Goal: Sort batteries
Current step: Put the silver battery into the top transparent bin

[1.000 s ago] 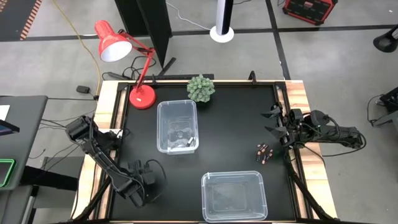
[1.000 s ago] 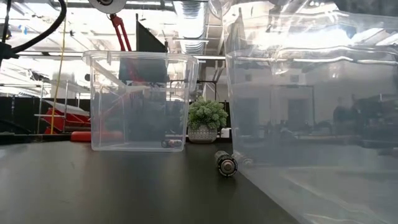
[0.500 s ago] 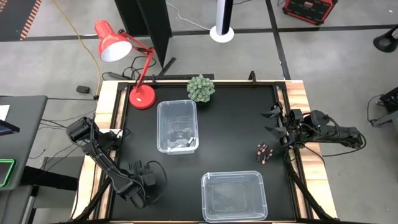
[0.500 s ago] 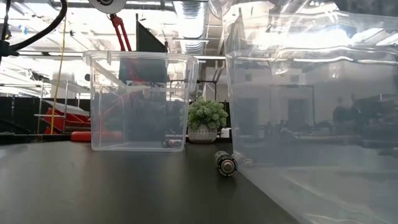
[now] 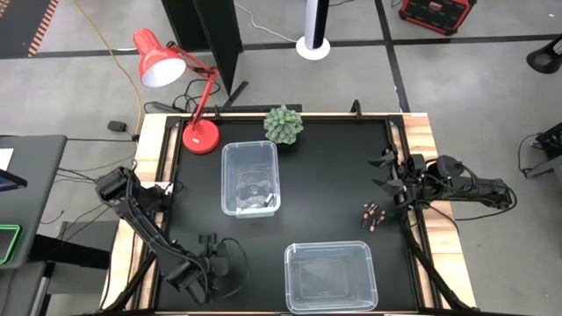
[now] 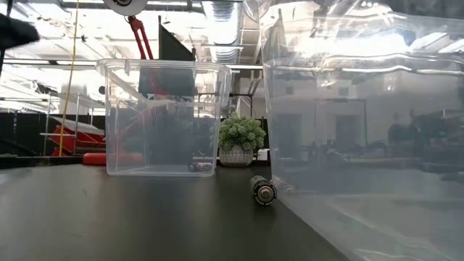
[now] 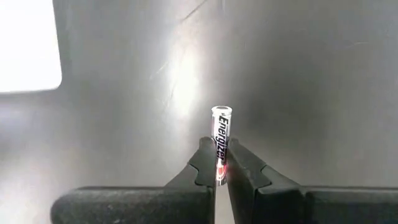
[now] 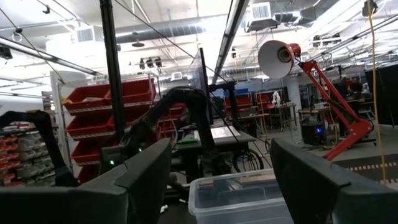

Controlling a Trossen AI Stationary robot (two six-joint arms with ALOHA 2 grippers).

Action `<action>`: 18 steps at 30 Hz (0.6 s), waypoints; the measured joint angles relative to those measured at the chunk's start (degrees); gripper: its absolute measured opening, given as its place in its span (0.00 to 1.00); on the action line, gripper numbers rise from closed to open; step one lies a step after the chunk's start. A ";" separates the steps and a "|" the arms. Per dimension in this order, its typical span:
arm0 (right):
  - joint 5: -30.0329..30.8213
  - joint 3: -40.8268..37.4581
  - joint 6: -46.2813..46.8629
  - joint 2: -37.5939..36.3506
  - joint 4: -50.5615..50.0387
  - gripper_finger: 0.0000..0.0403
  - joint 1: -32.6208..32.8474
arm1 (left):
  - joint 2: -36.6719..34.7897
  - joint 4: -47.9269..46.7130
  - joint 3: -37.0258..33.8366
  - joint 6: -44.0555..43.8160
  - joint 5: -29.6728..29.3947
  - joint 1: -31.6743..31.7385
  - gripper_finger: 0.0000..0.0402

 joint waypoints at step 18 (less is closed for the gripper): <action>0.00 0.00 0.04 -0.02 0.17 0.72 0.02 | -0.15 -4.09 15.17 13.32 -11.54 2.57 0.01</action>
